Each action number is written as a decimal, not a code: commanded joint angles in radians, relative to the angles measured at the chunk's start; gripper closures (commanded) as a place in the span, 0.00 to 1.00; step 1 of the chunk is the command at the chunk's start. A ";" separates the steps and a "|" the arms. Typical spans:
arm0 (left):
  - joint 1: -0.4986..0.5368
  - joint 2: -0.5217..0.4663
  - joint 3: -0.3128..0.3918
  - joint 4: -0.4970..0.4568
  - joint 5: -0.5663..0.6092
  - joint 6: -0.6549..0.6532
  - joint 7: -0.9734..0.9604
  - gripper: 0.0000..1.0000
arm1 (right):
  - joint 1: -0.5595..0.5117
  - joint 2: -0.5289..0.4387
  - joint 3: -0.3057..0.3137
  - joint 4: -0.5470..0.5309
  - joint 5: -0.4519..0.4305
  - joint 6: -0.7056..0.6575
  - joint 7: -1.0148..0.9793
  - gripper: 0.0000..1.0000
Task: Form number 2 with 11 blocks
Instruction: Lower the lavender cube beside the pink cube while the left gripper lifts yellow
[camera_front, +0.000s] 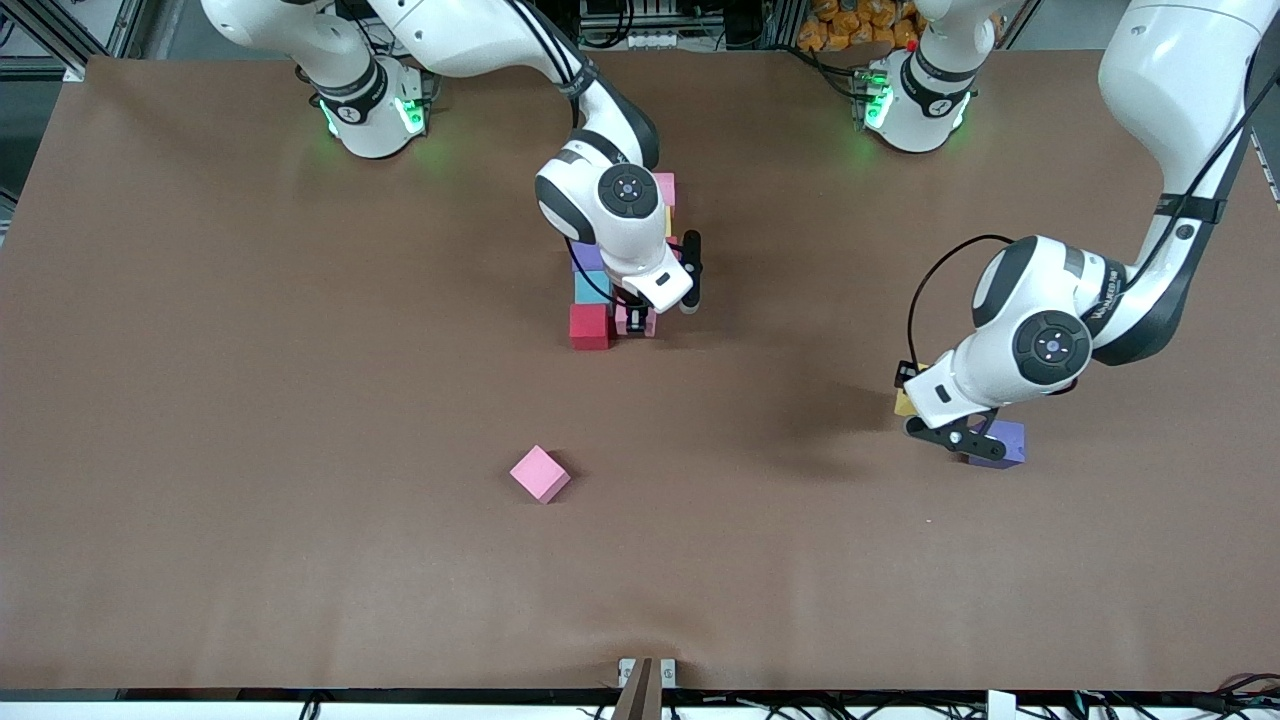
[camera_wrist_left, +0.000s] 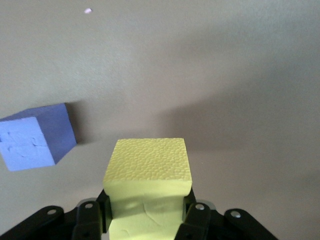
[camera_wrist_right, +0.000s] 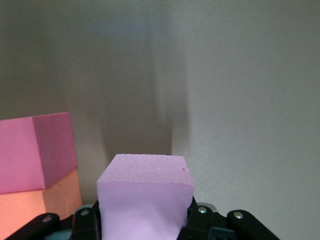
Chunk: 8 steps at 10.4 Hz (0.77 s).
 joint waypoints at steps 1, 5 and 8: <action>-0.008 0.000 -0.002 0.020 0.016 -0.022 -0.011 0.54 | 0.007 0.008 -0.003 -0.001 0.012 0.018 -0.017 0.46; -0.220 -0.031 0.194 0.029 -0.062 -0.022 -0.011 0.54 | 0.004 0.017 -0.003 0.000 0.005 0.036 -0.051 0.47; -0.323 -0.038 0.300 0.031 -0.153 -0.022 -0.014 0.54 | 0.001 0.023 -0.003 -0.001 0.003 0.038 -0.097 0.47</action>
